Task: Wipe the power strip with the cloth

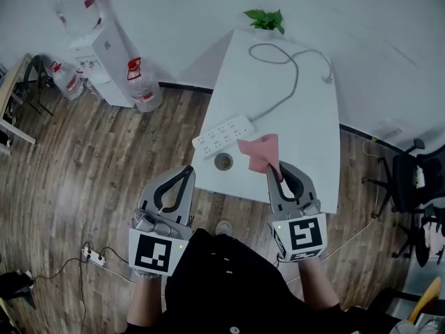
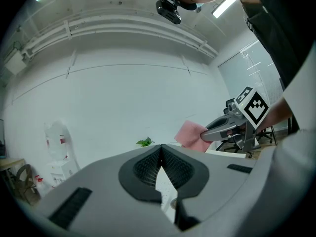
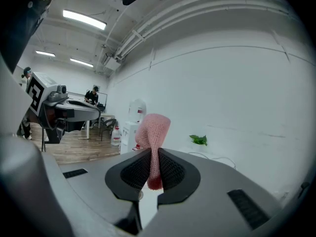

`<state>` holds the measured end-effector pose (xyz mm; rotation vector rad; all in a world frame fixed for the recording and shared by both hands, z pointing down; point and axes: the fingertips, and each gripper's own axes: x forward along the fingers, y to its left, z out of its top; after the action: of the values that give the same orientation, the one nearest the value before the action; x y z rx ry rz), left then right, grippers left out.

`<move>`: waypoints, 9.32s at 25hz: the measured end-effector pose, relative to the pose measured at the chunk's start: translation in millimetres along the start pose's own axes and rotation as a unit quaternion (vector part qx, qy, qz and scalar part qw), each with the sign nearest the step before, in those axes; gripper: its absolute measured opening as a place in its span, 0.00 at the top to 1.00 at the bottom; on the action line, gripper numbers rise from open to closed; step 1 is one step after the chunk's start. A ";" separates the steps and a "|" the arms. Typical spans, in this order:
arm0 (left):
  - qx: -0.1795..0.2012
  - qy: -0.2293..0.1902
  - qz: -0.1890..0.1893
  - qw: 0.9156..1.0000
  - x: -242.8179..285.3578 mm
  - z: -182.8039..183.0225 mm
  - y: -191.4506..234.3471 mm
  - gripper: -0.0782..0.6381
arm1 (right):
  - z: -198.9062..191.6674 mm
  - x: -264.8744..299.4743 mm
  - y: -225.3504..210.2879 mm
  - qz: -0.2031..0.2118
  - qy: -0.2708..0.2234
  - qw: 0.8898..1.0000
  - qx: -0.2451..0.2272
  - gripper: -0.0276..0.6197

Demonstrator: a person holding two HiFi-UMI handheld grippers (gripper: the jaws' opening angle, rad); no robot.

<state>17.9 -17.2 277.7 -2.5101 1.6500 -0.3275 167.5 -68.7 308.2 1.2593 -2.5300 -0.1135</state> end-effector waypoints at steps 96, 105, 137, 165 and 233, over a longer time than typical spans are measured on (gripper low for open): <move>-0.048 0.072 0.049 0.995 50.7 -97.8 169.5 0.87 | -164.0 274.4 157.8 0.224 0.251 0.938 -0.084 0.88; -0.045 0.069 0.041 0.996 55.5 -95.8 165.6 0.87 | -170.6 280.1 139.2 0.199 0.259 0.940 -0.096 0.88; -0.051 0.083 0.019 0.995 61.3 -102.4 148.6 0.87 | -196.2 289.2 12.9 0.073 0.297 0.945 -0.114 0.88; -0.047 0.089 0.010 0.995 60.5 -104.8 140.2 0.87 | -213.3 288.3 -62.3 -0.011 0.336 0.935 -0.113 0.88; -0.024 0.064 0.013 0.998 53.6 -84.6 139.4 0.87 | -190.9 225.1 140.9 0.180 0.295 0.935 -0.077 0.88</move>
<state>-106.5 -120.4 335.5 -2.5484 1.7554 -0.4606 -8.0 -147.6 572.6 0.6231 -2.1196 0.1321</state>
